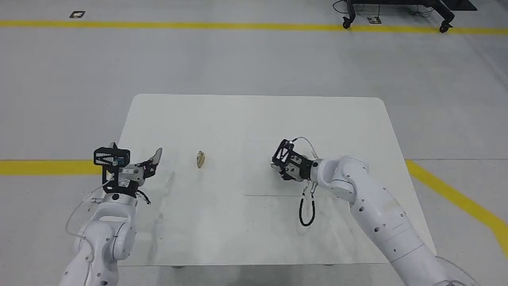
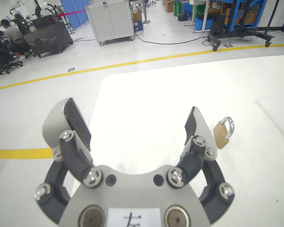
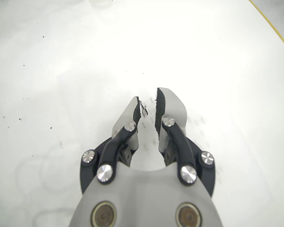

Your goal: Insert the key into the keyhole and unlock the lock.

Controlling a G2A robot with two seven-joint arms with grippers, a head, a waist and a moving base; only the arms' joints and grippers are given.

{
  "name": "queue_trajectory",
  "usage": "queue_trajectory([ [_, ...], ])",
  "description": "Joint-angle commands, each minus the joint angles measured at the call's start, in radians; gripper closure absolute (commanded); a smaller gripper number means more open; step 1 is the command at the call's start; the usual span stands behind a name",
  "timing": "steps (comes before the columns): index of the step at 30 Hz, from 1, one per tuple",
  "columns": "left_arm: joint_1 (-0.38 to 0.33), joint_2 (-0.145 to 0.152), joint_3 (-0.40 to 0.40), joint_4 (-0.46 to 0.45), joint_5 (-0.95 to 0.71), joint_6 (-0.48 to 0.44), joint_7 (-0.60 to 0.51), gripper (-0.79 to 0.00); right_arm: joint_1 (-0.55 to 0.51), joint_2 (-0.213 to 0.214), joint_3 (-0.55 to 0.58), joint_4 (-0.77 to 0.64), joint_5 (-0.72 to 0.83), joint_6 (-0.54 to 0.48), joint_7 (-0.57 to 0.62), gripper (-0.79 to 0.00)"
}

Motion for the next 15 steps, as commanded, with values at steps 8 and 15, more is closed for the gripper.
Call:
queue_trajectory([
  [8, 0.000, 0.000, 0.000, 0.000, 0.000, 0.000, 0.000, -0.785, -0.014, 0.007, 0.003, -0.034, -0.018, -0.002, -0.017, 0.000],
  [15, 0.000, 0.000, 0.000, 0.000, 0.000, 0.000, 0.000, -0.785, -0.090, 0.024, 0.063, -0.130, 0.034, -0.066, -0.185, 0.000],
])
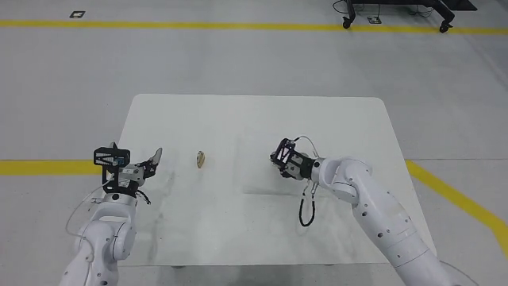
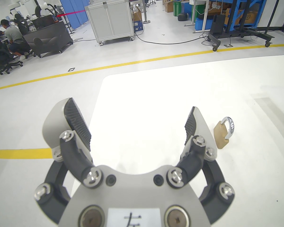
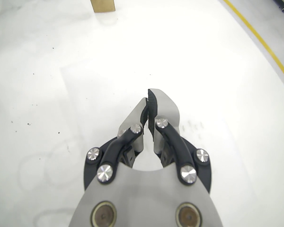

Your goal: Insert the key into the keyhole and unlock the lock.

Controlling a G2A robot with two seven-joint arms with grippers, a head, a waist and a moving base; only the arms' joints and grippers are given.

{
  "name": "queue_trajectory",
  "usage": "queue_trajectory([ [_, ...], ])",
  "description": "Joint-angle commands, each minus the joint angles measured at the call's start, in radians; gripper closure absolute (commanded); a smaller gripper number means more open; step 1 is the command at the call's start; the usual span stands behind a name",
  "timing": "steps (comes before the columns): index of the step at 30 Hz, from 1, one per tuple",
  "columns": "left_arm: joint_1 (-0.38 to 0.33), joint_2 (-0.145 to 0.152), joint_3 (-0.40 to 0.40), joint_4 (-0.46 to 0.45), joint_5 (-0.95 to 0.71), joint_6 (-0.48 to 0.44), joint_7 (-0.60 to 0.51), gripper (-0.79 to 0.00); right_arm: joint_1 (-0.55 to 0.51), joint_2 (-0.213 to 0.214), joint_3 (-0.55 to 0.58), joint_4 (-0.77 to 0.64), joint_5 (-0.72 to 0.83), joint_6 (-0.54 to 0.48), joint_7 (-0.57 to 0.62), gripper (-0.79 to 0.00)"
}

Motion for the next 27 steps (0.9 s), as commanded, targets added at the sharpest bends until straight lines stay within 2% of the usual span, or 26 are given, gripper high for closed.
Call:
queue_trajectory([
  [1, 0.000, 0.000, 0.000, 0.000, 0.000, 0.000, 0.000, -0.785, -0.033, 0.007, 0.033, -0.003, 0.096, -0.090, -0.106, 0.000],
  [14, 0.000, 0.000, 0.000, 0.000, 0.000, 0.000, 0.000, -0.785, -0.033, 0.007, 0.033, -0.003, 0.096, -0.090, -0.106, 0.000],
  [18, 0.003, -0.001, 0.012, -0.056, 0.032, -0.002, -0.007, -0.785, -0.033, 0.007, 0.033, -0.003, 0.096, -0.090, -0.106, 0.000],
  [23, -0.024, -0.003, 0.060, -0.092, 0.027, -0.081, -0.073, -0.785, -0.033, 0.007, 0.033, -0.003, 0.096, -0.090, -0.106, 0.000],
  [27, -0.048, -0.006, 0.094, -0.132, -0.074, -0.185, -0.107, -0.785, -0.057, 0.004, 0.044, -0.020, 0.232, -0.111, -0.199, 0.000],
])
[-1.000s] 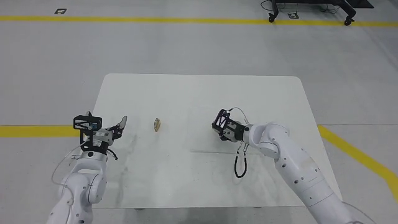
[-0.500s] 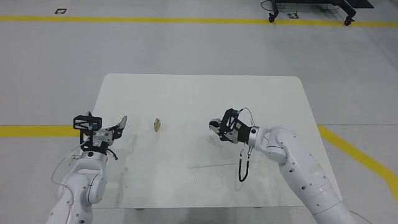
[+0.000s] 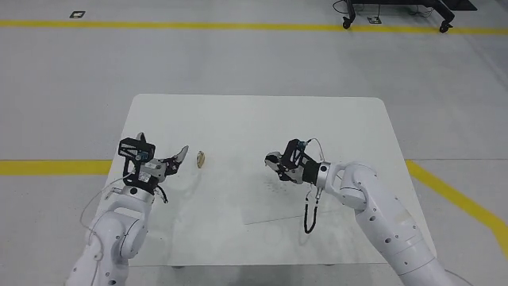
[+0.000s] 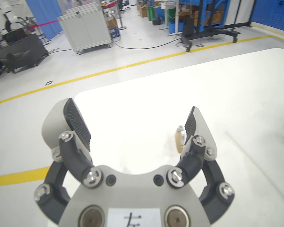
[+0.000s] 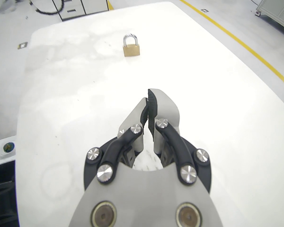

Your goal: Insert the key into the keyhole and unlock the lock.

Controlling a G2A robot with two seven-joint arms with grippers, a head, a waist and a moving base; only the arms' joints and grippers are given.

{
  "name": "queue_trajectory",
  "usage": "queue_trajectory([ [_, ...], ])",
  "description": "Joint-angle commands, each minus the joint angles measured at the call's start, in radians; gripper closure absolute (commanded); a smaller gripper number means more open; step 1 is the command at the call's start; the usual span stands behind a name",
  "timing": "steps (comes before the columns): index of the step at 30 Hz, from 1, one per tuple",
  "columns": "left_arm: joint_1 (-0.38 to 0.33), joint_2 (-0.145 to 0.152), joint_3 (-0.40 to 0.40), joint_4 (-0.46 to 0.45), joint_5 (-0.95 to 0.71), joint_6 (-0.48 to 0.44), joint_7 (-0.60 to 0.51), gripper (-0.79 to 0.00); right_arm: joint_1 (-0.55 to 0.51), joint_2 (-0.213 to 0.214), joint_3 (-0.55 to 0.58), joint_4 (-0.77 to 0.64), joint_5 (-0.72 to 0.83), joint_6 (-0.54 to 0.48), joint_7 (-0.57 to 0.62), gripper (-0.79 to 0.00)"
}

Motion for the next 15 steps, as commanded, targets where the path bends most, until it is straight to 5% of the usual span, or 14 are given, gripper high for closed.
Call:
queue_trajectory([
  [1, -0.015, -0.001, 0.003, -0.024, -0.075, -0.047, -0.001, -0.785, -0.017, -0.001, 0.011, -0.006, 0.123, -0.039, -0.059, 0.000],
  [3, -0.018, -0.003, 0.003, -0.050, 0.012, 0.058, -0.027, -0.785, -0.028, 0.001, 0.016, -0.001, 0.234, -0.111, -0.070, 0.000],
  [11, -0.018, -0.003, 0.003, -0.050, 0.012, 0.058, -0.027, -0.785, -0.028, 0.003, 0.018, 0.005, 0.272, -0.149, -0.068, 0.000],
  [15, -0.029, -0.008, 0.013, -0.023, -0.187, -0.057, 0.005, -0.785, -0.032, 0.001, -0.002, 0.011, 0.321, -0.195, -0.081, 0.000],
])
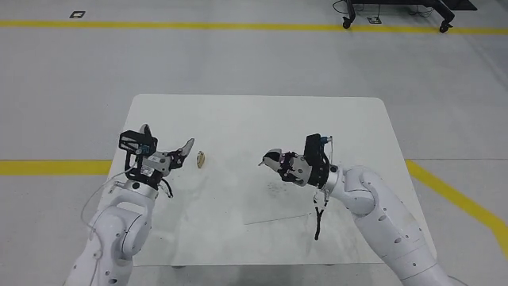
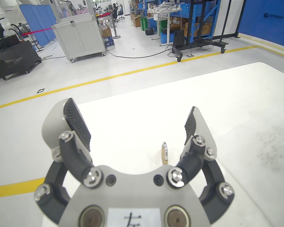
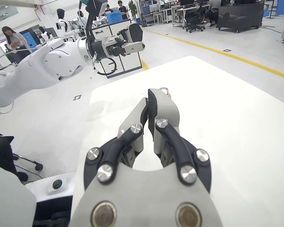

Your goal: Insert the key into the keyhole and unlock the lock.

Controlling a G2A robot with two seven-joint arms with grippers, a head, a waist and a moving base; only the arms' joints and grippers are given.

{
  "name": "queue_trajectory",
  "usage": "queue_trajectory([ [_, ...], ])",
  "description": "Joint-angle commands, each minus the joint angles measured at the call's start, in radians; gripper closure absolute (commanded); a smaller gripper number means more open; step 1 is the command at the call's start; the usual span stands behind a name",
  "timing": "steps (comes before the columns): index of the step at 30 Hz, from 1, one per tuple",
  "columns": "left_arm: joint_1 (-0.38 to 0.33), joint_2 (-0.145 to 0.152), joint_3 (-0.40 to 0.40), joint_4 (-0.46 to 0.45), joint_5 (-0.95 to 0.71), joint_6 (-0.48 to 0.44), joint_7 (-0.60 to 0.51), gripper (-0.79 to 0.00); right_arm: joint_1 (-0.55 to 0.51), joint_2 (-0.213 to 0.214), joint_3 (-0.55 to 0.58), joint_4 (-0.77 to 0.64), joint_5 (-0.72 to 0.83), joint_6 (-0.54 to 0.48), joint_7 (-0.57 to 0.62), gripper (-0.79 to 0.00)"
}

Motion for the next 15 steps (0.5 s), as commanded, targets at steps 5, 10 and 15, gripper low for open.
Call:
queue_trajectory([
  [5, -0.037, 0.001, -0.031, 0.031, -0.370, -0.197, -0.056, -0.785, 0.043, -0.017, -0.093, 0.115, 0.315, -0.112, -0.018, 0.000],
  [10, -0.070, 0.005, 0.008, 0.076, -0.803, -0.387, -0.248, -0.785, 0.109, -0.030, -0.182, 0.184, 0.589, -0.117, 0.052, 0.000],
  [15, -0.222, 0.027, 0.047, 0.231, -1.497, -0.398, -0.771, -0.785, 0.136, -0.033, -0.202, 0.218, 0.700, -0.117, 0.087, 0.000],
])
